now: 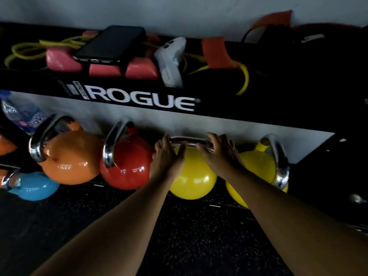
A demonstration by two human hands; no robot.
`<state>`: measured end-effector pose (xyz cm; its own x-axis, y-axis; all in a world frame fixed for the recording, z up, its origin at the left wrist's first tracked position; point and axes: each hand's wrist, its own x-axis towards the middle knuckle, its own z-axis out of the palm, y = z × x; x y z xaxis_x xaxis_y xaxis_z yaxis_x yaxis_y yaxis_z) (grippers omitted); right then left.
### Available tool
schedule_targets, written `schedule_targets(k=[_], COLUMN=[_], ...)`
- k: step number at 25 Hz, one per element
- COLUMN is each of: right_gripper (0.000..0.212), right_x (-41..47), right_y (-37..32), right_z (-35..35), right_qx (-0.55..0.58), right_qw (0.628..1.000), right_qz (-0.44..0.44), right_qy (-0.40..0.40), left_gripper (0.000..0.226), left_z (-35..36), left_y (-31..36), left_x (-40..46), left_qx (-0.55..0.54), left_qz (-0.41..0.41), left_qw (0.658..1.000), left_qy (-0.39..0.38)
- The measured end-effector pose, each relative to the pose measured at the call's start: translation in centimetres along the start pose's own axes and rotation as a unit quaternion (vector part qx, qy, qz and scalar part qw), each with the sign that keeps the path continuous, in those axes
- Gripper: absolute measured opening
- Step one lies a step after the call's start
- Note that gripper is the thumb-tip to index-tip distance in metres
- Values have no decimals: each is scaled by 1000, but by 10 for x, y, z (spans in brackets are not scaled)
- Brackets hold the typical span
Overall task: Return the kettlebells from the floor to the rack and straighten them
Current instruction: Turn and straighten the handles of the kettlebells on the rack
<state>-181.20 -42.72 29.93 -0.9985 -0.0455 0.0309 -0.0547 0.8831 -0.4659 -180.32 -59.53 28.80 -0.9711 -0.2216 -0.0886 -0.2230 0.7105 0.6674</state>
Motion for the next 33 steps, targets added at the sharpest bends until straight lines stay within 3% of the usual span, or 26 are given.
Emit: schedule_targets(k=[2, 5, 8, 11, 12, 14, 17, 19, 23, 27, 33], right_gripper=[63, 58, 58, 51, 46, 48, 50, 39, 23, 42, 45], right_x=[8, 11, 7, -13, -21, -24, -19, -29, -55, -49, -33], right_y=[-8, -6, -18, -35, -35, -30, -30, -41, -45, -38, -63], right_z=[12, 16, 23, 41, 41, 31, 24, 34, 50, 48, 65], right_qx=[4, 57, 87, 86, 98, 150, 246, 256, 358, 515, 556], right_qw=[1000, 997, 992, 983, 979, 968, 945, 938, 915, 844, 815], right_qz=[22, 44, 87, 118, 126, 162, 202, 213, 161, 137, 138], right_qy=[-18, -14, 30, 112, 130, 116, 71, 95, 91, 65, 90], left_gripper=[79, 92, 81, 77, 71, 55, 59, 51, 53, 55, 56], left_z=[2, 12, 6, 1, 4, 12, 16, 11, 21, 35, 42], left_y=[-3, -4, -16, -21, -20, -17, -16, -11, 9, 9, 11], left_x=[1, -2, 26, 54, 52, 38, 42, 53, 47, 38, 70], left_qx=[-52, -148, -207, -363, -377, -362, -376, -367, -415, -371, -383], left_qz=[-15, -47, -11, 4, 9, 1, -53, -31, -24, 29, 3], left_qw=[998, 987, 976, 918, 912, 922, 913, 912, 879, 910, 894], left_qy=[16, -36, -64, -162, -161, -135, -150, -178, -235, -184, -233])
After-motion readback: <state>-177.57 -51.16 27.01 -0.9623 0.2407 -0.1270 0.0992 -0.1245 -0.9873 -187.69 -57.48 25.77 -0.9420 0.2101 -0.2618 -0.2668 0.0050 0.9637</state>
